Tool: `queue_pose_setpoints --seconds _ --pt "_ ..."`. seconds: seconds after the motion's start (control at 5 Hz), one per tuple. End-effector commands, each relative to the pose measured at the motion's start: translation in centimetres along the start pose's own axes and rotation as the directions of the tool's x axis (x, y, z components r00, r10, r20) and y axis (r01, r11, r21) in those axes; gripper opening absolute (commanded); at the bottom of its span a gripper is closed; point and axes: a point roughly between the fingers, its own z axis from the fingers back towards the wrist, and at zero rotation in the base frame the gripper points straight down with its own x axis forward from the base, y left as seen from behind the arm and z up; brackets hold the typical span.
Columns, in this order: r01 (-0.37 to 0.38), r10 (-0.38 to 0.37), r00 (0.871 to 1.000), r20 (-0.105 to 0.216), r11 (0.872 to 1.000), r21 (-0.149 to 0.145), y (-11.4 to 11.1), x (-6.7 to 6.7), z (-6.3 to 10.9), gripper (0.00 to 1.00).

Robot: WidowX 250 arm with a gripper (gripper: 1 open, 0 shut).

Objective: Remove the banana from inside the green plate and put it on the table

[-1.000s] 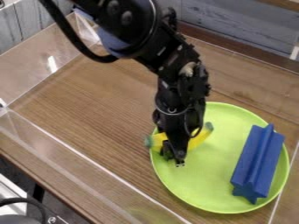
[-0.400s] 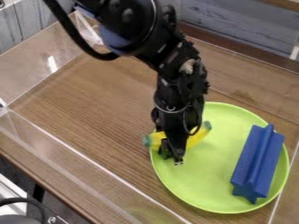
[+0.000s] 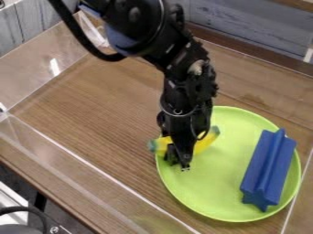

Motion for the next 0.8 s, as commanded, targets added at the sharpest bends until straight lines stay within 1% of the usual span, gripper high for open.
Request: queue_pose_setpoints --seconds 0.0,0.4,0.6 --pt "-0.006 0.006 0.999 -0.034 1.000 -0.007 0.46 -0.95 -0.14 0.00" --pt "0.003 -0.004 0.999 -0.048 1.000 -0.012 0.60 -1.28 0.29 0.00" --pt "0.005 -0.006 0.999 -0.049 1.000 -0.016 0.66 -1.47 0.18 0.00"
